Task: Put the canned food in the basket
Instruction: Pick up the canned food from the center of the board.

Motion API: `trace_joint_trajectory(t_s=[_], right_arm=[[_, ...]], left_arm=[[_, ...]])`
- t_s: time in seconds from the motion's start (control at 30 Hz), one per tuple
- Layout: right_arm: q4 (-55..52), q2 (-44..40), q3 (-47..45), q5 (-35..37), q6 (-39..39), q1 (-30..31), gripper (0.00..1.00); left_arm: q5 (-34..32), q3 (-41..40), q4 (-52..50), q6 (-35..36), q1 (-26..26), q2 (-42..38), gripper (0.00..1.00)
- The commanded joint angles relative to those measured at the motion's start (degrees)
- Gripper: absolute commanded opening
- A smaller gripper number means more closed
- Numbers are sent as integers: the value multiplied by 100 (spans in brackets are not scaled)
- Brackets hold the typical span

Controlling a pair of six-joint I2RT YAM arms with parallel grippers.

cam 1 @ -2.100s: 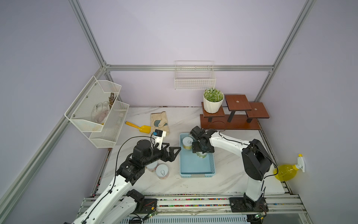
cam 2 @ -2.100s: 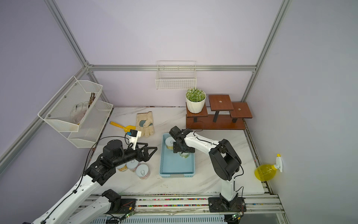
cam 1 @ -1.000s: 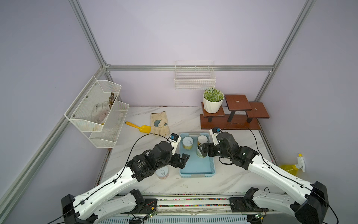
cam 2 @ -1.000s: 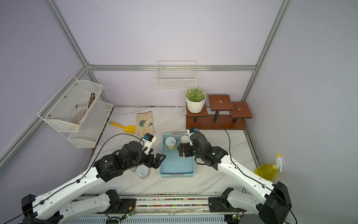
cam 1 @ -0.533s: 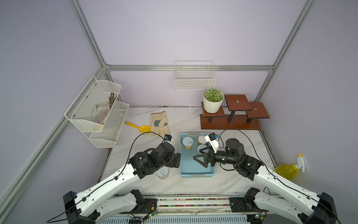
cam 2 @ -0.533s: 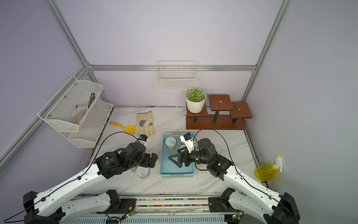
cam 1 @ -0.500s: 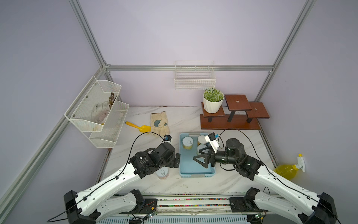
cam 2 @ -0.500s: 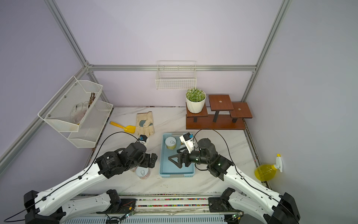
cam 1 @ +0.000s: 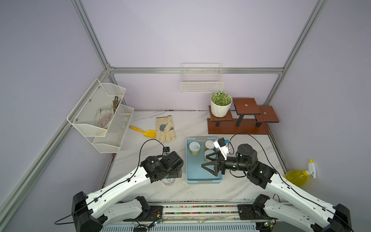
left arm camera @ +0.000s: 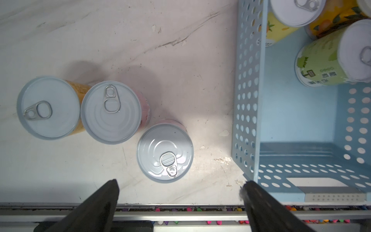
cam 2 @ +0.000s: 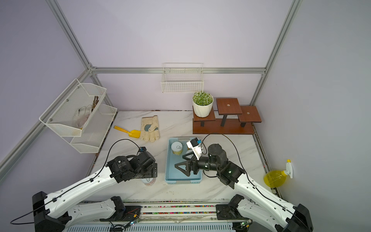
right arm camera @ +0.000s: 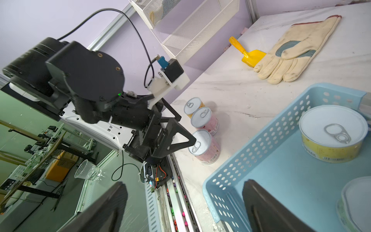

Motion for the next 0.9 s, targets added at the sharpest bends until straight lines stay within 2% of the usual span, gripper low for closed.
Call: trace_joint_trajectory(t_s=[0.0, 0.13, 0.4, 0.67, 0.87], right_arm=[[-11, -188, -2, 12, -101, 19, 96], [26, -327, -98, 347, -13, 27, 95], [-182, -319, -69, 419, -101, 23, 95], [-314, -335, -24, 387, -186, 19, 95], [-412, -297, -2, 402, -237, 21, 95]], left_arm=[[-49, -117, -25, -628, -24, 118, 100], [-30, -360, 145, -1017, -26, 190, 100], [-76, -1003, 676, -1606, -16, -92, 100], [201, -1305, 1201, -1351, 236, -21, 100], [319, -1224, 1210, -992, 492, 183, 100]])
